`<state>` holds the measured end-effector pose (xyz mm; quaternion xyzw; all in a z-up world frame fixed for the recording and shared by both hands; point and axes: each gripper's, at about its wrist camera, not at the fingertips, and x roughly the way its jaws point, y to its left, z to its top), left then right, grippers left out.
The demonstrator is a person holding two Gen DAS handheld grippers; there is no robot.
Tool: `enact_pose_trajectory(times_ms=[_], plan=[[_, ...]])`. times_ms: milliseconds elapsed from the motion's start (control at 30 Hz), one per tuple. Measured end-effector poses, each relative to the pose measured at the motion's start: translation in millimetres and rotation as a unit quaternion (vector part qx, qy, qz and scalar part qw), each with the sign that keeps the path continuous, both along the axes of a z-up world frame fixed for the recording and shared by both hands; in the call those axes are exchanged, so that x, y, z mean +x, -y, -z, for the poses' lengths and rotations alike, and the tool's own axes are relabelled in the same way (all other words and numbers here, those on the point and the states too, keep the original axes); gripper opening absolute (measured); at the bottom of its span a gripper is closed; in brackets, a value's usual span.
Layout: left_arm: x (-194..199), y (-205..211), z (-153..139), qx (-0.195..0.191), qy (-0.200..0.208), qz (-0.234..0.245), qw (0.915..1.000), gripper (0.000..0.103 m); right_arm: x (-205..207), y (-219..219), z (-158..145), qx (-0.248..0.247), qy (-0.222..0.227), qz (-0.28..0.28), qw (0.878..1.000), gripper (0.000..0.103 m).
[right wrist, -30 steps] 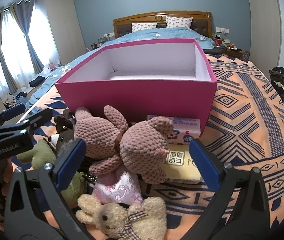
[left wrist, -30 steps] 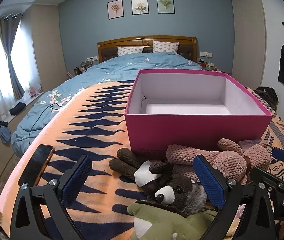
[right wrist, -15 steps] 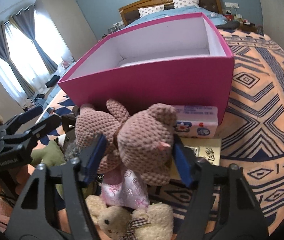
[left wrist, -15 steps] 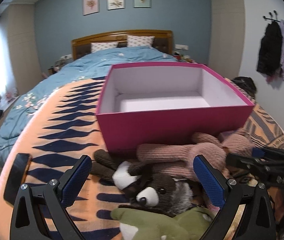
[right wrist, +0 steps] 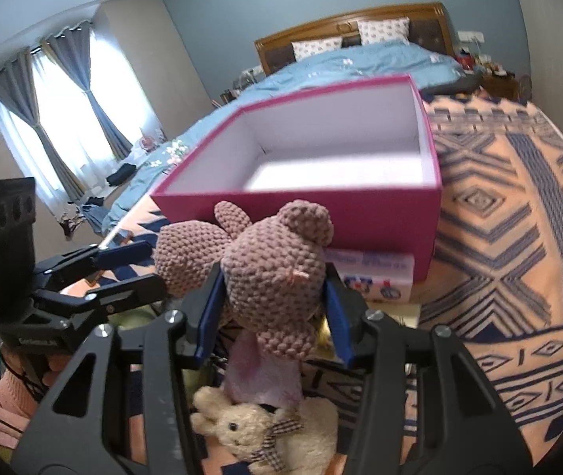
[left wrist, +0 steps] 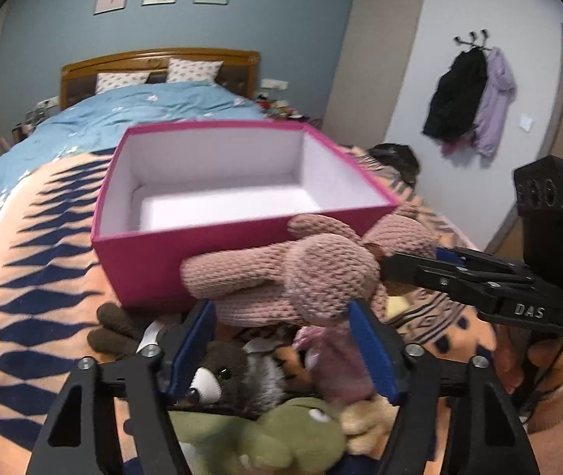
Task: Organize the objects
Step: 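Grasp the pink knitted bunny with the right gripper and drop it into the magenta box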
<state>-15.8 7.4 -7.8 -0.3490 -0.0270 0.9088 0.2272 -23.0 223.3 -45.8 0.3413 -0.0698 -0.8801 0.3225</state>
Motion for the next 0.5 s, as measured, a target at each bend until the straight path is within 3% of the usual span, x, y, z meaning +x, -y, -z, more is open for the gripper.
enact_pose_trajectory(times_ms=[167,333,500], plan=[[-1.1,0.3,-29.3,0.013,-0.015,0.016,0.9997,0.055,4.6,11.1,-36.2,-0.010,-0.038,-0.032,0.999,0.049],[-17.0,3.6,-61.7,-0.009,-0.046,0.006,0.9989,0.054,-2.5,27.2,-69.2,-0.001,-0.089,-0.041,0.995,0.049],[-54.0,3.7,-78.6,-0.045,-0.061,-0.014,0.9970,0.054,-33.0,43.4,-88.3,0.000,-0.104,-0.046,0.993,0.049]])
